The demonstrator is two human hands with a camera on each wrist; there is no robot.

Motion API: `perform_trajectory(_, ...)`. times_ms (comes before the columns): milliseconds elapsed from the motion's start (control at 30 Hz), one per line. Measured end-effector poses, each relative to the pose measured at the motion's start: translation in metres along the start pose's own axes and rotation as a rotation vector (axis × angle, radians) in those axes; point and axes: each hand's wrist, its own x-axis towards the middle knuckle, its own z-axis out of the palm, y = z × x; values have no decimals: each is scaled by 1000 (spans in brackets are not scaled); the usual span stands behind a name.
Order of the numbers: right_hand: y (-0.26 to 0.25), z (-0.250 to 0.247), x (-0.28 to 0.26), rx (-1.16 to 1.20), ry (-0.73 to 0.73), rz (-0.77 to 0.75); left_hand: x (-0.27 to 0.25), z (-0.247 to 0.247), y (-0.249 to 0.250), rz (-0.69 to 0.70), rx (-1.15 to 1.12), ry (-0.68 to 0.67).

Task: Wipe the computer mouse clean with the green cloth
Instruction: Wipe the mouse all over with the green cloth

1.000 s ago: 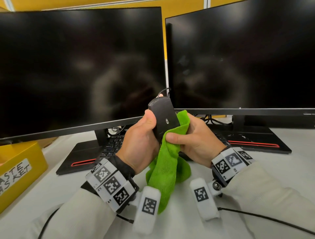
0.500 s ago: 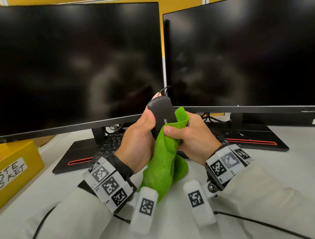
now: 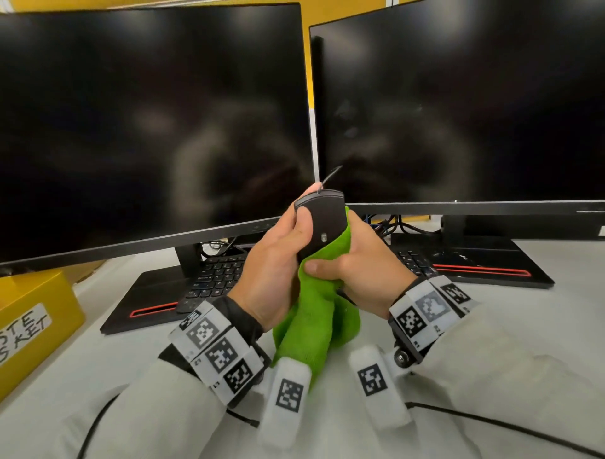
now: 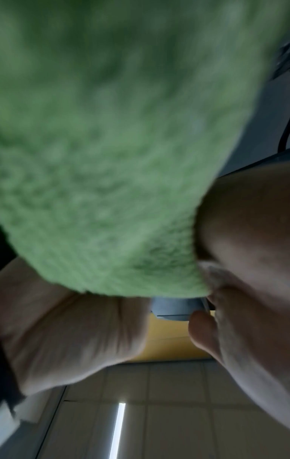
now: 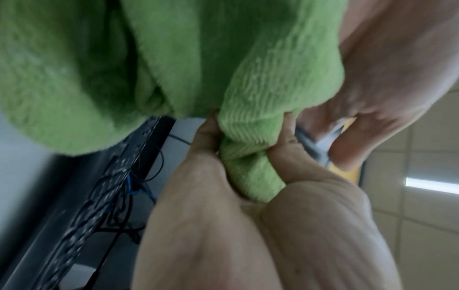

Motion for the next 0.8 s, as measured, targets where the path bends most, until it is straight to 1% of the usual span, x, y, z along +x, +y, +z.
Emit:
perform_trajectory(67, -2, -8, 3, 90, -22, 38, 3, -5, 6, 93, 137, 68)
perform_trajectory(133, -3, -15, 6, 182, -10, 55, 4, -13, 12, 174, 304, 130)
perform_trajectory(200, -2, -20, 8, 252, 14, 62, 4, -21, 15, 191, 401, 173)
perform_trajectory(300, 2, -18, 8, 256, 10, 62, 4, -23, 16, 193, 463, 183)
perform_trajectory(433, 4, -11, 6, 204, 9, 15, 3, -17, 17, 242, 500, 197)
perform_trajectory(533, 1, -9, 3, 120, 21, -25, 3, -15, 15, 273, 512, 200)
perform_trajectory(600, 0, -11, 2, 99, 33, -30, 3, -13, 15, 288, 525, 204)
perform_trajectory(700, -1, -15, 3, 132, 36, -3, 4, -13, 15, 289, 546, 236)
perform_trajectory(733, -1, -17, 4, 150, 52, 6, 4, -14, 15, 285, 533, 253)
perform_trajectory(800, 0, -19, 8, 180, 131, 22, 6, -17, 15, 273, 446, 301)
